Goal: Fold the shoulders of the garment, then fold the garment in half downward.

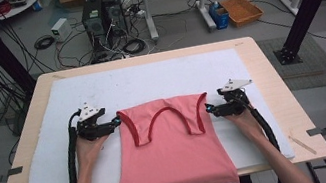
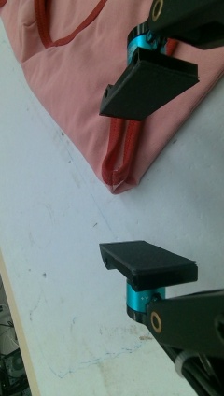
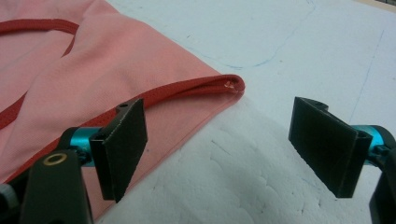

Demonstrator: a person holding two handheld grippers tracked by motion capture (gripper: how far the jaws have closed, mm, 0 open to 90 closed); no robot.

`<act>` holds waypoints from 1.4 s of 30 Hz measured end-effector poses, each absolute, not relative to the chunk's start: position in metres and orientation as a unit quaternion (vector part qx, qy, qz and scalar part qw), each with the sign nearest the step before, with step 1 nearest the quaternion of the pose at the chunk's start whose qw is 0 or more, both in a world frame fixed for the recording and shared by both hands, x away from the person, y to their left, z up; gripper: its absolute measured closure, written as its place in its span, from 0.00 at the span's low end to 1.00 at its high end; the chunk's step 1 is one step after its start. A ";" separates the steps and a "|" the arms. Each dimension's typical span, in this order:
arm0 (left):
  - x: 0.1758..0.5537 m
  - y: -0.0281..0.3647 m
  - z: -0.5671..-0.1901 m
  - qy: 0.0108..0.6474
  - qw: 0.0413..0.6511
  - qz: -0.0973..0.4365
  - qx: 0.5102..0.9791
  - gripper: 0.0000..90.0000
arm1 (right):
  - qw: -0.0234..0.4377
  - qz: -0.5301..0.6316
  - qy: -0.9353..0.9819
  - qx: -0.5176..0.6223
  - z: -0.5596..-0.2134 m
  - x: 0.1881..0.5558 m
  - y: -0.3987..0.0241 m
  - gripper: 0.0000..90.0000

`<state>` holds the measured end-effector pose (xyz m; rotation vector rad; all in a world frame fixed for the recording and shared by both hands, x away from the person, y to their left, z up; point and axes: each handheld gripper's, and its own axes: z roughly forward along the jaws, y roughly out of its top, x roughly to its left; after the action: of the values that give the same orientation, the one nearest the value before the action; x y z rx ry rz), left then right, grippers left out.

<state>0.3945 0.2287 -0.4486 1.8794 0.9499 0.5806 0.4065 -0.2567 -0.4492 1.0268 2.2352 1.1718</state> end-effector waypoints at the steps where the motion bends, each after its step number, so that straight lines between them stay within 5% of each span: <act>1: 0.395 0.228 -0.449 0.384 0.458 0.238 0.766 0.32 | 0.208 0.420 0.802 0.369 -0.449 0.407 -0.257 0.21; 42: 0.410 0.223 -0.423 0.408 0.462 0.211 0.759 0.41 | 0.210 0.417 0.804 0.368 -0.449 0.406 -0.255 0.22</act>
<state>0.4104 0.2227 -0.4233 1.8658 1.0038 0.5177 0.4064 -0.2554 -0.4495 1.0239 2.2361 1.1594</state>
